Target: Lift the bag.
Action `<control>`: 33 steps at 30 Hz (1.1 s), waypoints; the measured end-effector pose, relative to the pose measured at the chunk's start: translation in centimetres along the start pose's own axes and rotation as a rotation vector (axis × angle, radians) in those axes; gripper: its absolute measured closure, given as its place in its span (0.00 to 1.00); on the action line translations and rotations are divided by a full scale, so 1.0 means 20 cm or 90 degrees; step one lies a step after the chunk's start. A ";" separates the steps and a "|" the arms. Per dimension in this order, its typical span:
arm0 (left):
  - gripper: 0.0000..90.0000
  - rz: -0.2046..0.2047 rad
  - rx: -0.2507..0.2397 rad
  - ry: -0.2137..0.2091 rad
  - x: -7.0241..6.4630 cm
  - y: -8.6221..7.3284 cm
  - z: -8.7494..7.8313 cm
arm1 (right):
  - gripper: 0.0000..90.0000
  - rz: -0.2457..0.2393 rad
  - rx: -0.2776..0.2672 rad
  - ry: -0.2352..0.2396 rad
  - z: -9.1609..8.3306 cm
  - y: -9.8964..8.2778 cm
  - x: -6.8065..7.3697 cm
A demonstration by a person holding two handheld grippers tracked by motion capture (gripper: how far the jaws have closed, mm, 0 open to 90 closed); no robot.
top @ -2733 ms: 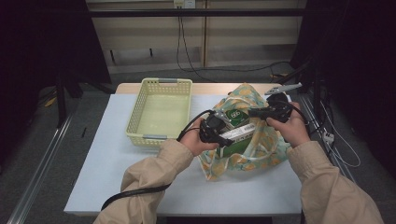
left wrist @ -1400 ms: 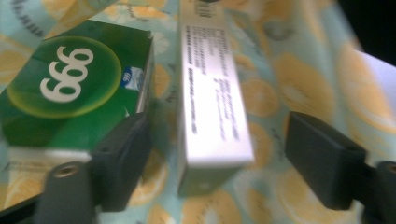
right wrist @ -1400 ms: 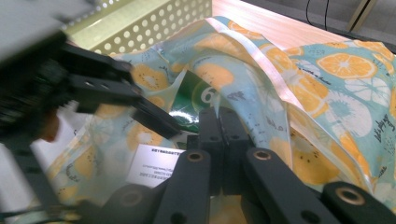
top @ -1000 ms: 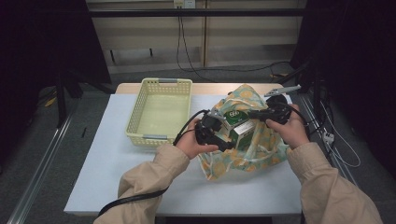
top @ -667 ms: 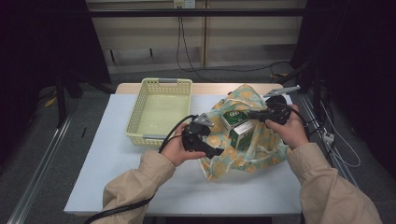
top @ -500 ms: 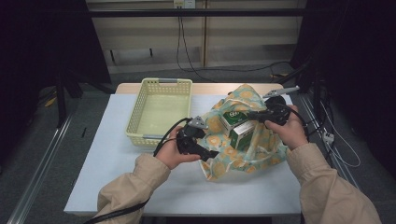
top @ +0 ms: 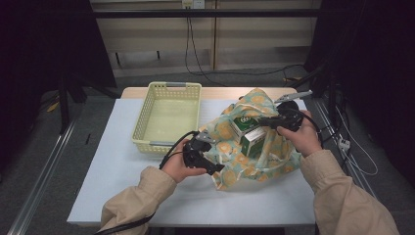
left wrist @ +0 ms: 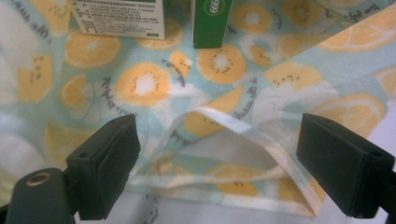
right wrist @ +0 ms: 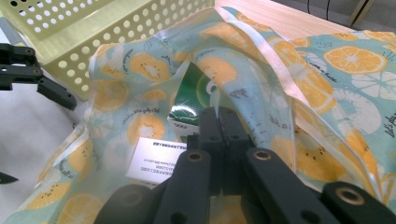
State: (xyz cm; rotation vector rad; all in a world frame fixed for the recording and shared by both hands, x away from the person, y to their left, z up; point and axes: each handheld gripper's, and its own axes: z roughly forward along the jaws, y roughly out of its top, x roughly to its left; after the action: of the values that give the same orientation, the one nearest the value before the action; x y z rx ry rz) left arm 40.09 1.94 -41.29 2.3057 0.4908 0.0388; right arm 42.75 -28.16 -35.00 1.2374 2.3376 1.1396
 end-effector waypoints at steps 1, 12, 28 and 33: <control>0.15 0.007 -0.004 -0.006 0.00 0.01 0.01 | 1.00 0.000 0.001 0.000 0.00 0.00 0.00; 0.24 0.011 0.044 -0.021 0.03 -0.01 0.17 | 1.00 0.006 -0.005 0.003 -0.02 0.00 0.00; 1.00 -0.039 0.081 0.016 0.02 0.06 0.12 | 1.00 0.013 -0.013 -0.012 -0.08 -0.03 -0.05; 1.00 -0.059 0.025 0.018 0.03 0.21 -0.03 | 1.00 0.015 -0.022 -0.027 -0.13 -0.01 -0.07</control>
State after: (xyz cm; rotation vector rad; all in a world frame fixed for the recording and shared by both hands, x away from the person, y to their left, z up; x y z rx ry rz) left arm 41.91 -0.11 -37.98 2.3204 0.6179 0.0170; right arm 42.06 -30.66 -33.57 1.2670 2.2700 1.1448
